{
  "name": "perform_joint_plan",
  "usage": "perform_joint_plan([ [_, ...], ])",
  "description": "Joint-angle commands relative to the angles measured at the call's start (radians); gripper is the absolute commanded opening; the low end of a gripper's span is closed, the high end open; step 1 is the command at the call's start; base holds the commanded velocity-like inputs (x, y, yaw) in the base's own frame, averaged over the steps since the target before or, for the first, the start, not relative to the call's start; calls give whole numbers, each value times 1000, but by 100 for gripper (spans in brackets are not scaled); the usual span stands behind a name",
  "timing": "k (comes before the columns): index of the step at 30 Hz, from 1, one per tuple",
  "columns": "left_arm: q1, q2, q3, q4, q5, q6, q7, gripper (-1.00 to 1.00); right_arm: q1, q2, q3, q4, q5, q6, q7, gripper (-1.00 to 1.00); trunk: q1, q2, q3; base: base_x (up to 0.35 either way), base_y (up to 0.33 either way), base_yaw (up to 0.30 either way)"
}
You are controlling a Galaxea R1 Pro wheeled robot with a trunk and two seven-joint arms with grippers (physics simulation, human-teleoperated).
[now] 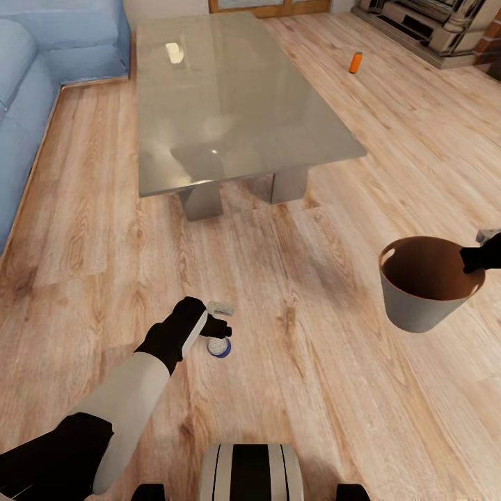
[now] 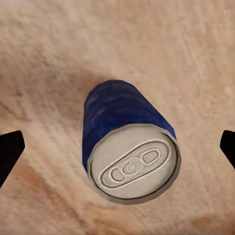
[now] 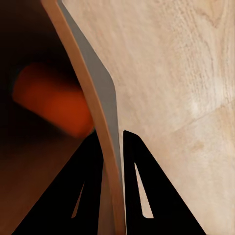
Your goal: Put the three can of soda from the living room inside the tash can in the kitchen.
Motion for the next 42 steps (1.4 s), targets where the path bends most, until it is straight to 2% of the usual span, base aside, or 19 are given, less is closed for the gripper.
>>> perform_joint_plan([
  [1, 0, 0, 0, 0, 0, 0, 0, 100, -1, 0, 9, 0, 12, 0, 2, -100, 0, 0, -5, 0, 0, 0],
  [8, 0, 0, 1, 0, 1, 0, 0, 100, -1, 0, 13, 0, 12, 0, 2, -100, 3, -2, -42, 0, 0, 0],
  [16, 1, 0, 0, -2, 2, 0, 0, 100, -1, 0, 23, 0, 12, 0, 2, -100, 3, -2, -54, 0, 0, 0],
  [22, 2, 0, 0, -2, 2, 0, 0, 100, -1, 0, 25, 0, 12, 0, 2, -100, 6, -3, -85, 0, 0, 0],
  [30, 2, 0, 1, -5, 2, -1, -1, 100, -1, 0, 27, 1, 12, 0, 2, -100, 6, -3, -91, 0, 0, 0],
  [31, 2, 0, 1, -5, 2, -1, -1, -100, -1, 0, 27, 1, 12, 0, 2, -100, 6, -3, -91, 0, 0, 0],
  [37, 2, 0, 0, -4, 2, -1, -1, -100, 0, 0, 28, 2, 12, 0, 2, -100, 6, -3, -91, 0, 0, 0],
  [42, 1, 0, -1, -1, 1, 0, -1, -100, 0, 0, 28, 2, 12, 0, 2, -100, 4, -2, -72, 0, 0, 0],
])
